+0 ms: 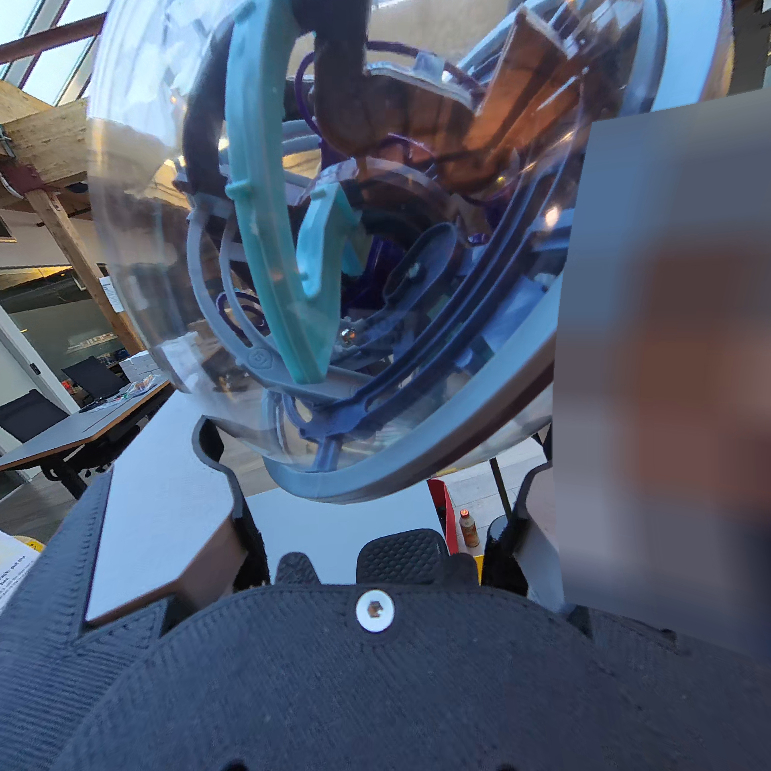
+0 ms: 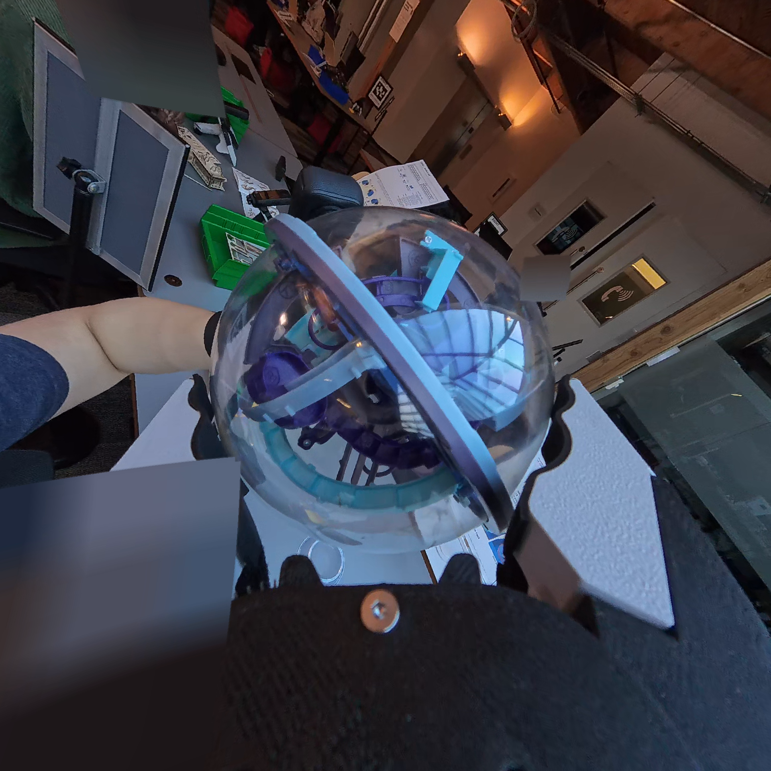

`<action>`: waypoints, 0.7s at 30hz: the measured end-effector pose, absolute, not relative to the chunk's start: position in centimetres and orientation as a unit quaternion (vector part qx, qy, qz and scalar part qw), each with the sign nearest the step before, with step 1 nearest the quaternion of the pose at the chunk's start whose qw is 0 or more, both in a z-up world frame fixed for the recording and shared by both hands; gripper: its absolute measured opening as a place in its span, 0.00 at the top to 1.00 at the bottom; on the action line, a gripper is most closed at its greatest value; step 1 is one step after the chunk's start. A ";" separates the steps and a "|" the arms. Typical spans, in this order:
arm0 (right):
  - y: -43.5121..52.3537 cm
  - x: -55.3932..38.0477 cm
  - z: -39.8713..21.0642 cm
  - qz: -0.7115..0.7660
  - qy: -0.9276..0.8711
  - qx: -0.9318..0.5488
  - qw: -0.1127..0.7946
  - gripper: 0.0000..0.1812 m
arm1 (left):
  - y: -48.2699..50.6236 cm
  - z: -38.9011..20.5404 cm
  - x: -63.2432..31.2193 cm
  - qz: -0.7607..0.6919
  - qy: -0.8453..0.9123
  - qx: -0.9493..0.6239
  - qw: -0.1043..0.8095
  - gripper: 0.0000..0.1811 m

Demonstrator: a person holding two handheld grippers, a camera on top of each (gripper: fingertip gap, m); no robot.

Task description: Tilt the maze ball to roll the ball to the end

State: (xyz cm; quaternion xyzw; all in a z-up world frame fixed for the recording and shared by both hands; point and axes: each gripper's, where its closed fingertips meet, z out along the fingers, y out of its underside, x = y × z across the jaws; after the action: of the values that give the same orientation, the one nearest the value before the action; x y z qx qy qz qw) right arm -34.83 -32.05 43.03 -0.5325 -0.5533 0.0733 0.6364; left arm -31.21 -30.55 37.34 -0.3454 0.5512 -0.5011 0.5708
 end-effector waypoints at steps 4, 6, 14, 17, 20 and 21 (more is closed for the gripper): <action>-32.1 -34.7 42.9 0.073 -0.556 -0.531 0.635 0.13 | -30.5 37.2 -31.1 -0.496 0.552 -0.347 0.574 0.15; -32.0 -34.6 42.8 0.073 -0.557 -0.530 0.635 0.13 | -30.4 37.2 -31.1 -0.491 0.552 -0.349 0.576 0.15; -32.3 -34.0 42.7 0.077 -0.573 -0.501 0.644 0.13 | -30.1 37.4 -30.9 -0.442 0.560 -0.362 0.600 0.15; -32.4 -32.9 42.7 0.090 -0.591 -0.455 0.660 0.13 | -29.7 37.4 -30.4 -0.375 0.570 -0.383 0.623 0.15; -32.3 -31.6 42.6 0.122 -0.595 -0.407 0.682 0.13 | -29.1 37.6 -29.9 -0.307 0.578 -0.406 0.638 0.15; -32.3 -31.2 42.6 0.131 -0.597 -0.388 0.690 0.13 | -28.9 37.6 -29.7 -0.286 0.580 -0.413 0.642 0.14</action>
State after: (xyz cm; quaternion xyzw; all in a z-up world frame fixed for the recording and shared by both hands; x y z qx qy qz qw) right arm -31.20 -32.25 42.56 -0.3878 -0.5971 0.1312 0.6899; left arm -29.72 -28.92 37.56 -0.4125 0.5800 -0.2857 0.6418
